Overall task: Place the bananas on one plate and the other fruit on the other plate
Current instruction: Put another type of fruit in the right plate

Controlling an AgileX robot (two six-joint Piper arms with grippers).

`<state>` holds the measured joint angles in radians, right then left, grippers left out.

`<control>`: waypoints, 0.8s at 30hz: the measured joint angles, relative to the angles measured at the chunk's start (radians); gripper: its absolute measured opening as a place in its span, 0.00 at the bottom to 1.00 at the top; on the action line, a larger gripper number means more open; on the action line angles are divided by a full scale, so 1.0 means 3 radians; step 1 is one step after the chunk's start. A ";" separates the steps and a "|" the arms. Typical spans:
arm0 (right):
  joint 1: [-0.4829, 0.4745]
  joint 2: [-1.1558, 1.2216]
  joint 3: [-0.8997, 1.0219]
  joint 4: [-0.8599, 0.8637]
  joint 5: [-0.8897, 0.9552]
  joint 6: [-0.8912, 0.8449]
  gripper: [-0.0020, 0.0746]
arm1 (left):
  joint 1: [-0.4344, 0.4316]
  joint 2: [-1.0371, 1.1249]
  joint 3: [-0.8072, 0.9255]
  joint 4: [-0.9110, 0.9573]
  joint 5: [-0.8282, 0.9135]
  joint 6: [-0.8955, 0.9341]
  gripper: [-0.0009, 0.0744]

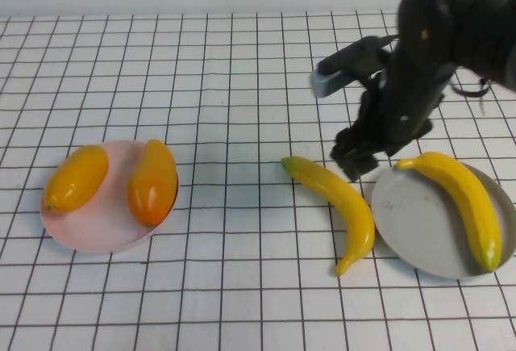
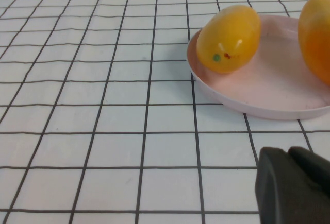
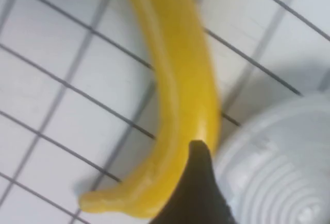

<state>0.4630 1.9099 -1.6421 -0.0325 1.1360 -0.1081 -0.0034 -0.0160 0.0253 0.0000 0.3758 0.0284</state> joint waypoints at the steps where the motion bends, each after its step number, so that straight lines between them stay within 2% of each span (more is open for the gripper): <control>1: 0.0120 0.0043 -0.0002 0.0009 -0.0099 -0.0042 0.67 | 0.0000 0.0000 0.0000 0.0000 0.0000 0.0000 0.01; 5: 0.0310 0.0232 -0.0002 0.0016 -0.0353 -0.0064 0.66 | 0.0000 0.0000 0.0000 0.0000 0.0000 0.0000 0.01; 18: 0.0317 0.0630 -0.0002 -0.0276 -0.0445 -0.0065 0.66 | 0.0000 0.0000 0.0000 0.0000 0.0000 0.0000 0.01; 21: 0.0317 0.0630 -0.0025 -0.0278 -0.0473 -0.0065 0.64 | 0.0000 0.0000 0.0000 0.0000 0.0000 0.0000 0.01; 24: 0.0317 0.0630 -0.0047 -0.0286 -0.0486 -0.0065 0.57 | 0.0000 0.0000 0.0000 0.0000 0.0000 0.0000 0.01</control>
<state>0.5580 2.0988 -1.6563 -0.1184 0.9901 -0.1277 -0.0034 -0.0160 0.0253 0.0000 0.3758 0.0284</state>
